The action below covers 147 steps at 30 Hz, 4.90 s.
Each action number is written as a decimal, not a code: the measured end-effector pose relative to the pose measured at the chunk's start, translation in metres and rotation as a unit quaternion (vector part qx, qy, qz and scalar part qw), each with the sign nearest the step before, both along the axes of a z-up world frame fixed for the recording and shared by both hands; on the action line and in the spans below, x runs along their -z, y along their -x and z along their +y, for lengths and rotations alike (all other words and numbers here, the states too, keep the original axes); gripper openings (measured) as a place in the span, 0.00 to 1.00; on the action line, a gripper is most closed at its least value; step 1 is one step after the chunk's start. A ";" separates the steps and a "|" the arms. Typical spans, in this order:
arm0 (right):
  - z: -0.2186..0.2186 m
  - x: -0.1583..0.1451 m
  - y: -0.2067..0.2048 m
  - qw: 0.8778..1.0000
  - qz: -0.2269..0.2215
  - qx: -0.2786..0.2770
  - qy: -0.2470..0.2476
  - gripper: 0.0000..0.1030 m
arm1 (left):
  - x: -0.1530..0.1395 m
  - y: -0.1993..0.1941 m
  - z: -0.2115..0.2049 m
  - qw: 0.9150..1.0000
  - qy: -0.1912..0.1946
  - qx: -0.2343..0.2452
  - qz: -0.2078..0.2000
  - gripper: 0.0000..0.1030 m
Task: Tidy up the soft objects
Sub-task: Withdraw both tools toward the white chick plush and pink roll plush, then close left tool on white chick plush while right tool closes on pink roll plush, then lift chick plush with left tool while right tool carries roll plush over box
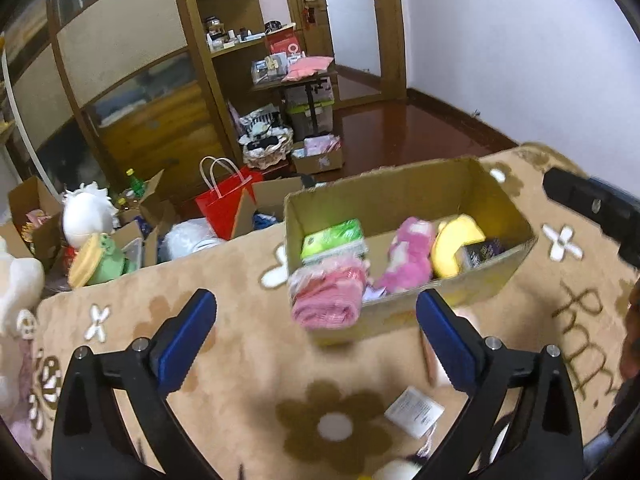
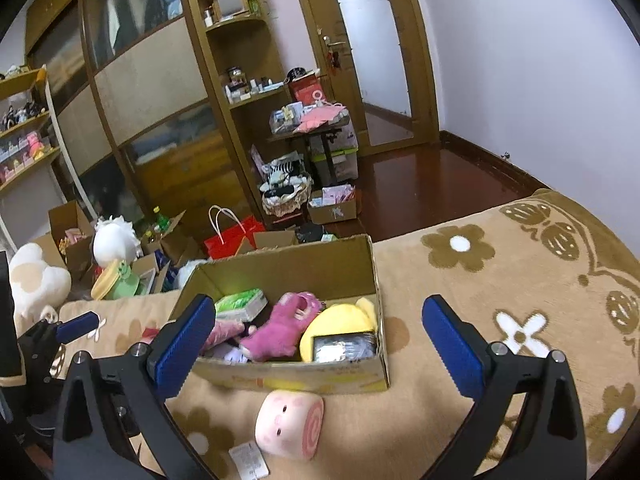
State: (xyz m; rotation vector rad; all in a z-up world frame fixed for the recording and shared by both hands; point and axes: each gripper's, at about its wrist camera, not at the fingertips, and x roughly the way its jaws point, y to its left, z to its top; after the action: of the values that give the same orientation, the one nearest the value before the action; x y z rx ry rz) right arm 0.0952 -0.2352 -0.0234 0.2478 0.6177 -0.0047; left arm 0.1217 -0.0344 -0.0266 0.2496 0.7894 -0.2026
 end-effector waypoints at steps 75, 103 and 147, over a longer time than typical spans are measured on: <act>0.033 0.119 0.020 0.980 0.191 -0.050 -0.023 1.00 | 0.140 0.056 -0.006 0.945 0.059 0.035 0.321 0.33; 0.041 0.127 0.003 0.979 0.178 -0.072 -0.072 0.22 | 0.082 0.040 0.013 0.989 0.055 -0.022 0.136 0.33; 0.027 -0.014 0.011 0.994 -0.011 0.030 0.100 0.22 | -0.057 -0.026 -0.008 0.993 0.053 0.017 -0.101 0.33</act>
State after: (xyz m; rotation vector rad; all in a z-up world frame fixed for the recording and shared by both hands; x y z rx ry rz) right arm 0.0843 -0.2082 -0.0092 0.0711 0.5832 -0.1208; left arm 0.1475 -0.0422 0.0309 0.1806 0.5726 -0.2465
